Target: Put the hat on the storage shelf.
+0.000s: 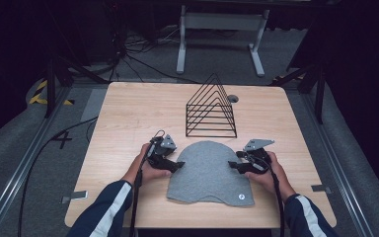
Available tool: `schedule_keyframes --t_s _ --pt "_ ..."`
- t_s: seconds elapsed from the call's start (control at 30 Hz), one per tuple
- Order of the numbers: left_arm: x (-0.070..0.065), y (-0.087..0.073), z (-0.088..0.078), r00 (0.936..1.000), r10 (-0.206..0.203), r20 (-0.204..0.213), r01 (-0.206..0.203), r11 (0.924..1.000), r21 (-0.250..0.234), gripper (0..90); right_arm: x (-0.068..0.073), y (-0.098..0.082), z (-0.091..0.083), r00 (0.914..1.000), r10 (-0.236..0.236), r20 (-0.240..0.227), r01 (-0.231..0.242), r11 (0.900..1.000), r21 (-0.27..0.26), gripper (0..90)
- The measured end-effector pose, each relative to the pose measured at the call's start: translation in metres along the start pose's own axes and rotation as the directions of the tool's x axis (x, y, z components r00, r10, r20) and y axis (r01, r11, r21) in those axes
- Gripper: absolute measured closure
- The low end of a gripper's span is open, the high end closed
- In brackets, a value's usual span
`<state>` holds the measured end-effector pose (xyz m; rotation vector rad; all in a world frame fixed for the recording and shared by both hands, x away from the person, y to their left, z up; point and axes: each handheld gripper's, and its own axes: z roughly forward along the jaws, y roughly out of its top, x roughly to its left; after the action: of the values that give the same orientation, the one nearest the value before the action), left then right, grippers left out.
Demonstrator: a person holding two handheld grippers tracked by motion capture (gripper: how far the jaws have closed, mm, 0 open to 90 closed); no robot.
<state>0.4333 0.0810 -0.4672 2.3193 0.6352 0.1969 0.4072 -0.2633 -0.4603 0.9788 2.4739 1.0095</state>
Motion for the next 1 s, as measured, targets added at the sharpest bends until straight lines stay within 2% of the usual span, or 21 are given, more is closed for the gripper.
schedule_keyframes --t_s 0.07,0.1,0.13,0.33,0.4,0.47,0.57,0.63,0.67,0.7,0.77,0.8,1.0 --pt "0.001 0.001 0.001 1.0 -0.006 0.007 0.006 1.0 -0.006 30.4 0.0 0.004 -0.001 0.9997 0.018 0.016 -0.019 0.999 0.035 42.3" --pt "0.003 0.002 0.003 0.9999 -0.013 -0.001 0.013 0.9998 -0.017 30.0 0.0 0.007 -0.001 0.9997 0.019 0.018 -0.02 0.997 0.07 42.0" --pt "0.003 0.003 0.004 0.9999 -0.011 0.003 0.011 0.9998 -0.017 29.5 0.0 0.009 -0.001 0.9997 0.021 0.01 -0.022 0.997 0.08 41.8" --pt "-0.002 0.007 0.006 0.9999 0.015 -0.002 -0.015 0.9999 0.002 30.3 0.0 0.012 0.001 0.9999 0.013 0.003 -0.013 0.995 0.098 42.2" --pt "-0.006 0.01 0.004 0.9995 0.024 0.019 -0.024 0.9993 0.029 40.8 0.001 0.012 0.0 0.9999 0.012 -0.005 -0.012 0.995 0.096 50.6" --pt "-0.007 0.011 0.002 0.9992 0.031 0.025 -0.032 0.9989 0.036 47.6 0.003 0.012 -0.001 0.9997 0.019 -0.014 -0.018 0.995 0.098 61.9" --pt "-0.006 0.01 0.001 0.999 0.008 0.045 -0.009 0.9995 0.031 58.1 0.005 0.012 -0.002 0.9991 0.032 -0.027 -0.029 0.995 0.095 72.1" --pt "-0.005 0.009 0.001 0.9979 -0.007 0.065 0.006 0.9998 0.017 69.7 0.005 0.011 -0.002 0.9977 0.043 -0.052 -0.038 0.995 0.092 79.7" --pt "-0.005 0.009 0.001 0.9979 -0.007 0.065 0.006 0.9998 0.017 75.0 0.005 0.011 -0.002 0.9977 0.043 -0.052 -0.038 0.995 0.092 79.7" --pt "-0.003 0.008 0.001 0.9969 -0.012 0.078 0.01 0.9998 0.018 75.0 0.005 0.01 -0.002 0.9965 0.053 -0.065 -0.047 0.995 0.089 82.4" --pt "-0.003 0.006 0.002 0.9952 -0.032 0.092 0.032 0.9995 0.002 81.9 0.004 0.009 -0.002 0.9949 0.065 -0.078 -0.059 0.995 0.082 84.3" --pt "-0.004 0.007 0.001 0.9966 -0.01 0.081 0.009 0.9999 0.007 85.0 0.004 0.009 -0.003 0.9952 0.062 -0.076 -0.056 0.995 0.08 84.7" --pt "-0.01 0.012 -0.009 0.9985 0.021 0.051 -0.019 0.9991 -0.037 86.5 0.007 0.01 -0.012 0.9964 0.035 -0.077 -0.031 0.998 0.05 85.2"
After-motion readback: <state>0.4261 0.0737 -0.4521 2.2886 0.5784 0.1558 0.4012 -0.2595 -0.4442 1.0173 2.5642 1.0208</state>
